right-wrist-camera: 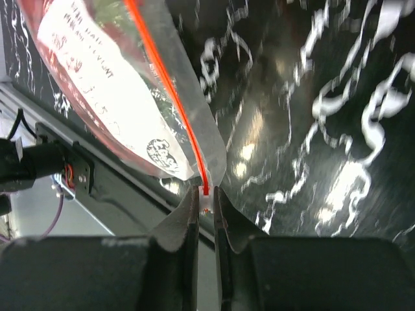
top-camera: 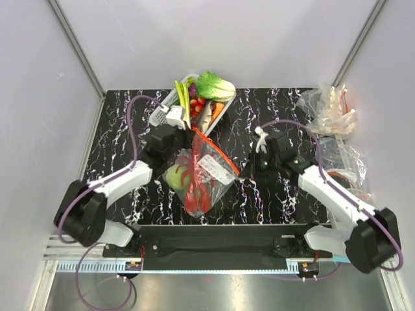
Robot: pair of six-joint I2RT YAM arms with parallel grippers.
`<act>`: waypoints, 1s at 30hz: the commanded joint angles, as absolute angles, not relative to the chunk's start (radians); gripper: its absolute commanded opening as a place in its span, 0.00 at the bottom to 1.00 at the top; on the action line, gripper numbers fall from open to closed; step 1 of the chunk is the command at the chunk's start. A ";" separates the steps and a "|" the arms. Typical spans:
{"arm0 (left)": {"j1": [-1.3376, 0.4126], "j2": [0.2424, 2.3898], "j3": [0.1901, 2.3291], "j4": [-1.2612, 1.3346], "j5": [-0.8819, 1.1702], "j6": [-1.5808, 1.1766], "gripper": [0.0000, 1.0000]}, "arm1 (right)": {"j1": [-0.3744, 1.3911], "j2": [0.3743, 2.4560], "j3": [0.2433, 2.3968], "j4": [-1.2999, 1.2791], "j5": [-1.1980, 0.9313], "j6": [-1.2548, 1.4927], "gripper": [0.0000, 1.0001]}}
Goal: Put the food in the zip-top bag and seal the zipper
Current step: Zip the zipper food storage bag at the center of the board, then place the zipper food storage bag at the center of the board.
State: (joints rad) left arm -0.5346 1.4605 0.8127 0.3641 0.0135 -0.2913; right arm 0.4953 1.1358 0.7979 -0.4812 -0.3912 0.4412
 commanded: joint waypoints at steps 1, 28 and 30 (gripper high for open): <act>-0.503 1.319 0.801 0.379 -0.193 -0.334 0.00 | 0.503 1.251 0.961 -0.465 -0.324 0.359 0.00; -0.453 0.556 0.644 -0.126 -0.230 -0.557 0.99 | 0.500 1.012 1.007 -0.166 -0.022 0.417 0.99; -0.451 0.490 0.638 -0.182 -0.166 -0.560 0.99 | 0.502 0.903 0.962 -0.185 -0.006 0.419 0.99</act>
State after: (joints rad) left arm -0.4480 0.5507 0.6575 -0.0853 -0.2672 -0.5228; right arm 0.4973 1.0264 1.0237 -0.2359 -0.0853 0.3958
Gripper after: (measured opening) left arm 0.988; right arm 0.993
